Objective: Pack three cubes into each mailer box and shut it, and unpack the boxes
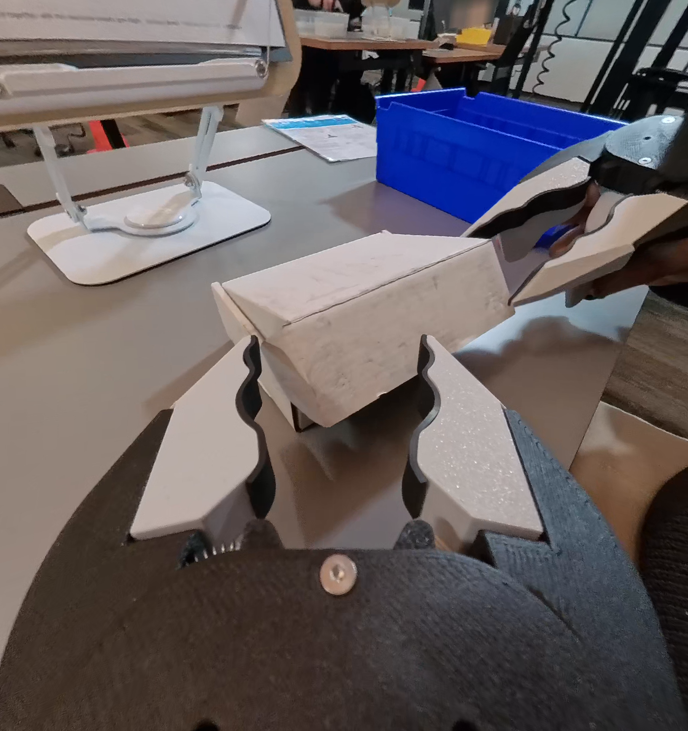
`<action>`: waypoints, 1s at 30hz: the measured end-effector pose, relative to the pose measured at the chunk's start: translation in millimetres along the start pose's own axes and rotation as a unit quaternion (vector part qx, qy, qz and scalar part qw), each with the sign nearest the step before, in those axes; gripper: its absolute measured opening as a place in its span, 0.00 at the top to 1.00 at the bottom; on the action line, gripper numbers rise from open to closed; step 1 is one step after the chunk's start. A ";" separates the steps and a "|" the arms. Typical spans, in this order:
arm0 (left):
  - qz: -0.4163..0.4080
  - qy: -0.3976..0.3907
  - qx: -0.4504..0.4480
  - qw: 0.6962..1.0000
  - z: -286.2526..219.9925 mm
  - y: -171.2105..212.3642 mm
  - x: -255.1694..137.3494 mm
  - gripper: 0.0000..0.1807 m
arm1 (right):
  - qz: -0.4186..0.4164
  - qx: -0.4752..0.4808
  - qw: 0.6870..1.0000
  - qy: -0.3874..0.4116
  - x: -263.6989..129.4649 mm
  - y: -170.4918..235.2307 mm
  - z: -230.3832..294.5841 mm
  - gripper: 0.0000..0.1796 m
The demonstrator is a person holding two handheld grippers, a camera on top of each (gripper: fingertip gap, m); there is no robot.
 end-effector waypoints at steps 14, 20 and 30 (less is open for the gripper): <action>0.102 0.005 0.013 0.995 -5.1 18.6 9.0 0.55 | 0.033 0.002 0.999 0.013 4.2 6.9 0.0 0.71; 0.104 -0.017 0.087 0.991 -5.8 16.7 7.2 0.61 | 0.027 0.086 0.996 0.008 2.4 5.1 -11.4 0.74; 0.154 -0.121 0.272 0.942 0.6 27.3 8.3 0.73 | 0.020 0.050 0.998 -0.024 -2.5 6.3 -8.9 0.71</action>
Point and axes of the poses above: each gripper's, where its closed fingertips meet, x out along the fingers, y out of its underside, z = x × y across the jaws, the point moved 5 cm from there along -x, back along the fingers, and after that the axes turned 12 degrees about y, right-handed, at the moved point
